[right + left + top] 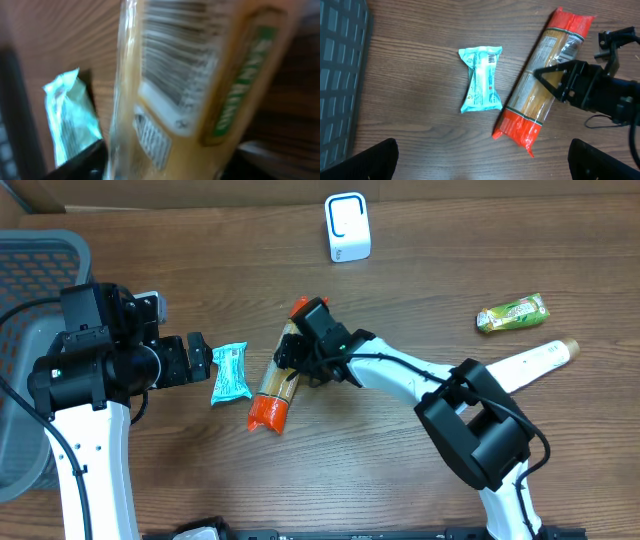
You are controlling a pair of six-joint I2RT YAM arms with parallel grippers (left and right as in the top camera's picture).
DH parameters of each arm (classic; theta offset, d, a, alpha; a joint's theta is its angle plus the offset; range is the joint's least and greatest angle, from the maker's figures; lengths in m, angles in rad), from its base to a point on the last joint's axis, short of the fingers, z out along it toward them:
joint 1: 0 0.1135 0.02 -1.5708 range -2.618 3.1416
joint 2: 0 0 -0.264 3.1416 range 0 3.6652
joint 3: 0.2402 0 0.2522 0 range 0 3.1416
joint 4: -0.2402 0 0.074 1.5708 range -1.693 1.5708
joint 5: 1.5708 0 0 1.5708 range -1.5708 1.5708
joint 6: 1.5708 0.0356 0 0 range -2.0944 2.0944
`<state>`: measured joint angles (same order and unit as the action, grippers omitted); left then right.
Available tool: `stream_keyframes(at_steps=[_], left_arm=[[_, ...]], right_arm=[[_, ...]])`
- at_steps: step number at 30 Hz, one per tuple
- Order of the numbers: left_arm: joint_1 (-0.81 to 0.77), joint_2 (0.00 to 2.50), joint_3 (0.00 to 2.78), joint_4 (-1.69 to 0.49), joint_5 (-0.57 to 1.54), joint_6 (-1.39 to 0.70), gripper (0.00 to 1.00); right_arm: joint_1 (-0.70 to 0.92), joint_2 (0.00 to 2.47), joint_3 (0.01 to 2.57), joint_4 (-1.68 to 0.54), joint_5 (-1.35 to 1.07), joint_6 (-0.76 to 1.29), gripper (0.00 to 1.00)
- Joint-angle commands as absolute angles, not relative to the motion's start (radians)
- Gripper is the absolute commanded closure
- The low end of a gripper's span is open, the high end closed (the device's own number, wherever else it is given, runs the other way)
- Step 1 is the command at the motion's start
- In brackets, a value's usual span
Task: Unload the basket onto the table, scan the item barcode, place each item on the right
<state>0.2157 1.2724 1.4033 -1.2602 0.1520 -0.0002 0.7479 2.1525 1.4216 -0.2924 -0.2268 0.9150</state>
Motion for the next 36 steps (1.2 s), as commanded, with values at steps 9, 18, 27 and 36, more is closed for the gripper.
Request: stream_keyframes(at_steps=[9, 18, 27, 36], left_arm=[[0.209, 1.27, 1.422, -1.256, 0.146, 0.004, 0.0], [0.209, 1.27, 1.422, -1.256, 0.146, 0.004, 0.0], [0.209, 1.27, 1.422, -1.256, 0.146, 0.004, 0.01], [0.209, 1.27, 1.422, -1.256, 0.146, 0.004, 0.0]], right_arm=[[0.704, 2.213, 1.415, -0.331, -0.37, 0.758, 0.79], [0.499, 2.135, 1.416, -0.372, -1.065, 0.22, 0.8], [0.403, 2.135, 1.416, -0.552, -0.995, 0.096, 0.89], [0.402, 2.135, 1.416, -0.553, -0.995, 0.097, 0.96]])
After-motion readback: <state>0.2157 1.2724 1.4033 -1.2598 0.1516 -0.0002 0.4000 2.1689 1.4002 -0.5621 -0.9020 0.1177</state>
